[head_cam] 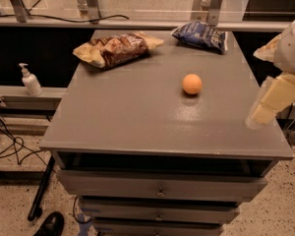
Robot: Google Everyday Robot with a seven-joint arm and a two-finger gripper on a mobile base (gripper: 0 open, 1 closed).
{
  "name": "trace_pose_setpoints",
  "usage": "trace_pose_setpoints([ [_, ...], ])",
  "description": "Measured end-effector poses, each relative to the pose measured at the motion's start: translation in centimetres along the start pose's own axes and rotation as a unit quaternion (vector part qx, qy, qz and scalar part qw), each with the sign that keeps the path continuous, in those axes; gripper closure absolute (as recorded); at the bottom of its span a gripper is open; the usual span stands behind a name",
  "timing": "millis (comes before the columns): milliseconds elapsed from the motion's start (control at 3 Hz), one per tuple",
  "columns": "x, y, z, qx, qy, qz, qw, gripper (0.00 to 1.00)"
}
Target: Move orange near brown chip bag
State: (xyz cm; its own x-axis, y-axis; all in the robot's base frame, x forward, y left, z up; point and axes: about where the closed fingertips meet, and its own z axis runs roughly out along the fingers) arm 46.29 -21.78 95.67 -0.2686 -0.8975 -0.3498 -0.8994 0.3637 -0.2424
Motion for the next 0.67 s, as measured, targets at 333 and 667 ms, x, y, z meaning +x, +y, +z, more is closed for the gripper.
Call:
trace_pose_setpoints([
  [333,0.0,-3.0,3.1,0.012,-0.042,0.045,0.998,0.0],
  [667,-0.5,-5.6,6.4,0.026,-0.083,0.092,0.992,0.0],
])
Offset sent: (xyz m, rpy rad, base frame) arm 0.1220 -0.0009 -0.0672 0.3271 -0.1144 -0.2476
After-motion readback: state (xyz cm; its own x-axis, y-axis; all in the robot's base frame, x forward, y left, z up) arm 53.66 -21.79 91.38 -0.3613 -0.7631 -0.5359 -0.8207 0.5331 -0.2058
